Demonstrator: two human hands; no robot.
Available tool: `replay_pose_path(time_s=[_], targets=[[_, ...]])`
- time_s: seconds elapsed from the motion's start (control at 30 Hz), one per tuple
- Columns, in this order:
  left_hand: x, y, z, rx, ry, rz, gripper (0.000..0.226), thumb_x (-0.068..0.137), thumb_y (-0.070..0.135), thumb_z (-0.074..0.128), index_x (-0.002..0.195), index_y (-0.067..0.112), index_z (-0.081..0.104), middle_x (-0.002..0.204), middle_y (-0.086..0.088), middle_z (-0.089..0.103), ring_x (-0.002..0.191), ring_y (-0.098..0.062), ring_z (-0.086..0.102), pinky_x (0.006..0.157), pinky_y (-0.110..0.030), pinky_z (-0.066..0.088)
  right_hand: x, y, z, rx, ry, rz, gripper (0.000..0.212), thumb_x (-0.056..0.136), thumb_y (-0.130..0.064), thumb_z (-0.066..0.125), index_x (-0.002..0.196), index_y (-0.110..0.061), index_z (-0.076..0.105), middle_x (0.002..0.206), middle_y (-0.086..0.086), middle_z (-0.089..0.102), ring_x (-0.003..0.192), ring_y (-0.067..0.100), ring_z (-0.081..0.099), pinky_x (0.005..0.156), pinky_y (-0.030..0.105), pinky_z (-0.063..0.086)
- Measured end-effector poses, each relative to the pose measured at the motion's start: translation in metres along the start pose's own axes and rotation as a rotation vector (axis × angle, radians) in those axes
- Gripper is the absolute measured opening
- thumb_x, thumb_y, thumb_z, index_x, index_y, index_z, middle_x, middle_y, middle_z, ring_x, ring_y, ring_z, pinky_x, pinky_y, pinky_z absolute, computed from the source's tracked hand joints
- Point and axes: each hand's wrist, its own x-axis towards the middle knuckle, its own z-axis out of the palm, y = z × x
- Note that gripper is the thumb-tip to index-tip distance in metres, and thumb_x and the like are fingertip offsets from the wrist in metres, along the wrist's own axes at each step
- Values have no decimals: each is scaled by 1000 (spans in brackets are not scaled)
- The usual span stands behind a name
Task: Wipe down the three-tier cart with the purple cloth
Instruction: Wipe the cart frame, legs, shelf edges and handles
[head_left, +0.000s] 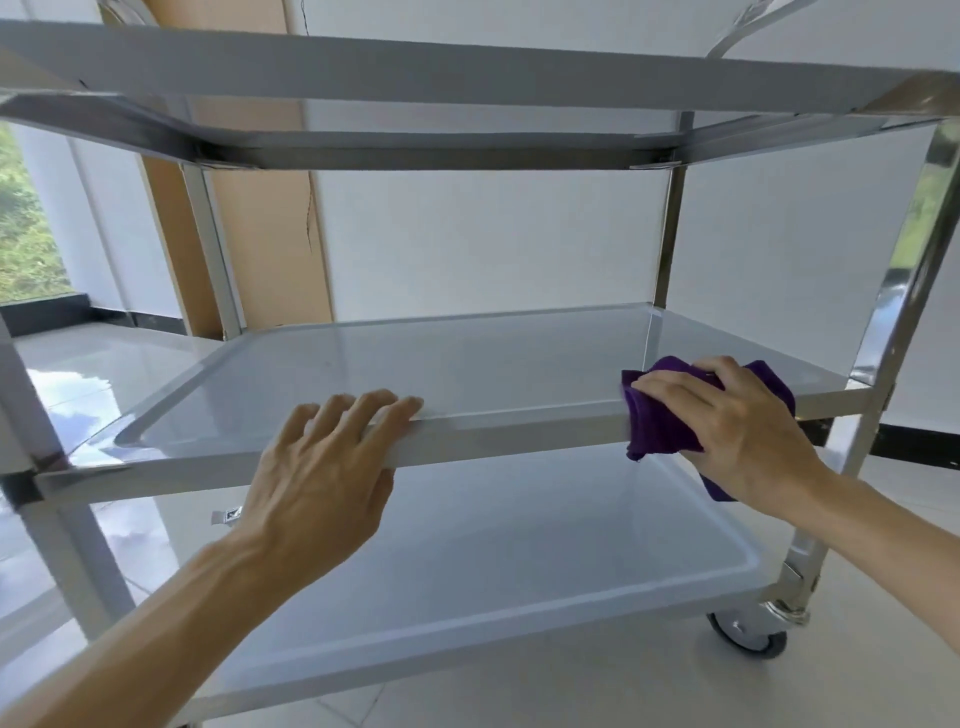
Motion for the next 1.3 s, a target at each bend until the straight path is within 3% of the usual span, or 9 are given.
replay_pose_path(time_s=[0.2,0.4,0.57,0.77,0.87,0.97,1.13,1.3], targets=[[-6,-23,3,56,-60,-137,59,71,14,80,126,12,61,124,-7,66,104,-39,63,84,-57,46,-5,5,0,-36,55,38,69,59,0,87,123,-8,65,119,1,68,96,38,56,80,50,52],[3,-9,15,67,-84,-160,59,68,3,79,124,6,61,121,-11,67,105,-38,62,87,-54,46,41,-91,10,-80,111,-49,47,71,0,67,117,-11,64,111,2,68,89,36,58,76,45,50],[5,-7,18,82,-75,-173,59,67,3,80,123,6,61,119,-10,67,104,-38,62,87,-52,45,73,-155,15,-114,53,-92,54,65,-4,65,118,-12,59,109,2,64,91,33,57,77,41,51],[1,-16,15,25,-46,-119,57,71,10,79,125,11,61,125,-5,66,107,-35,62,85,-50,44,45,-88,12,-117,201,-131,38,87,-4,48,120,-14,66,116,-1,69,90,33,62,75,42,54],[3,-11,14,-2,-42,-139,55,73,8,78,125,11,61,126,-4,65,108,-35,61,86,-50,42,11,-21,8,-153,149,-35,46,77,0,65,122,-11,65,120,1,68,92,35,58,76,44,54],[8,-1,16,-3,-64,-169,53,74,6,76,125,11,60,124,-5,65,107,-37,59,87,-50,39,1,-1,6,-168,50,67,57,65,4,78,119,-6,65,117,4,69,91,37,56,71,47,54],[14,12,19,37,-73,-197,58,67,-1,78,121,8,60,117,-6,65,100,-38,58,83,-50,39,32,-57,9,-138,75,35,44,71,0,71,114,-7,66,110,5,69,88,39,57,74,47,51],[18,25,20,58,-71,-197,57,67,2,76,121,8,59,116,-5,65,98,-37,57,82,-48,38,67,-134,16,-101,66,-75,47,71,-3,67,117,-11,61,109,3,66,90,34,57,77,42,51]])
